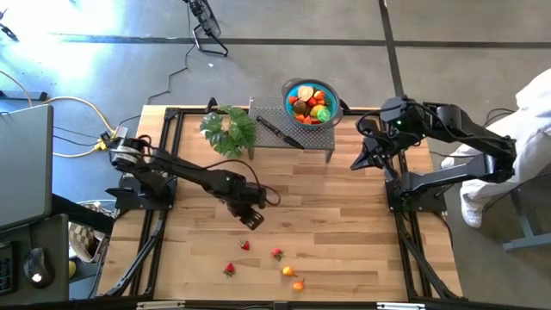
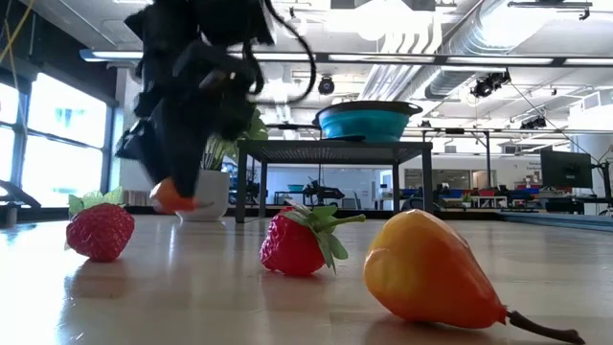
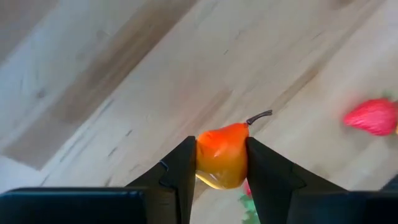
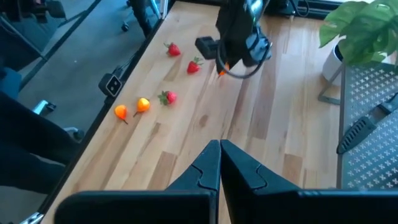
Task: Pick & Place Fruit
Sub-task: Put the yellow pear in the blue bowl on the shelf
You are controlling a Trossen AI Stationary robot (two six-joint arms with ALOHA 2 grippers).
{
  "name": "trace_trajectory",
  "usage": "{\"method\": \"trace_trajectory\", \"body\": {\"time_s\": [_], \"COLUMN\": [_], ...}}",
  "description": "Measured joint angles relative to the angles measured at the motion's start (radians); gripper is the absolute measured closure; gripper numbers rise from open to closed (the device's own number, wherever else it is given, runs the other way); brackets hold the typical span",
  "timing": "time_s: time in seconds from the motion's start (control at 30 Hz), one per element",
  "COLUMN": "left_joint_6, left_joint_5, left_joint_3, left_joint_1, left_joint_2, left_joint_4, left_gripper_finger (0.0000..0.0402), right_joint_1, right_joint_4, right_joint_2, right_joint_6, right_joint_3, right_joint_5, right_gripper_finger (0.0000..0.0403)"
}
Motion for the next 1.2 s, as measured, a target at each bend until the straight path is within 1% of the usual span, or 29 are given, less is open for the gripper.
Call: {"method": "trace_trajectory", "body": {"time_s": [0.33, 0.47, 0.53, 0.77, 0.93, 1.0, 1.1, 1.2], "left_joint_6": [0.007, 0.01, 0.018, 0.093, 0.16, 0.191, 0.235, 0.279], "left_joint_5": [-0.189, -0.264, -0.298, -0.402, -0.483, -0.538, -0.622, -0.645], "left_joint_3": [0.001, 0.0, 0.001, 0.0, 0.011, 0.023, 0.059, 0.1], "left_joint_1": [0.0, 0.0, 0.0, 0.001, 0.001, 0.001, 0.006, 0.036], "left_joint_2": [-0.172, -0.235, -0.26, -0.35, -0.399, -0.409, -0.408, -0.402], "left_joint_4": [0.024, 0.076, 0.13, 0.237, 0.293, 0.283, 0.313, 0.318], "left_gripper_finger": [0.0284, 0.0284, 0.0284, 0.0284, 0.0284, 0.0284, 0.0284, 0.0284], "right_joint_1": [0.0, 0.0, 0.0, 0.0, 0.0, 0.0, 0.0, -0.003], "right_joint_4": [0.0, 0.001, 0.004, 0.069, 0.111, 0.131, 0.149, 0.159], "right_joint_2": [-0.005, -0.005, -0.005, -0.005, -0.005, -0.005, -0.004, -0.004], "right_joint_6": [0.026, 0.026, 0.026, 0.026, 0.035, 0.059, 0.077, 0.076], "right_joint_3": [0.0, 0.0, 0.0, 0.0, 0.0, 0.0, 0.0, 0.0], "right_joint_5": [0.001, 0.001, 0.001, 0.011, 0.104, 0.16, 0.26, 0.375], "right_gripper_finger": [0.0399, 0.04, 0.0399, 0.0399, 0.04, 0.04, 0.04, 0.04]}}
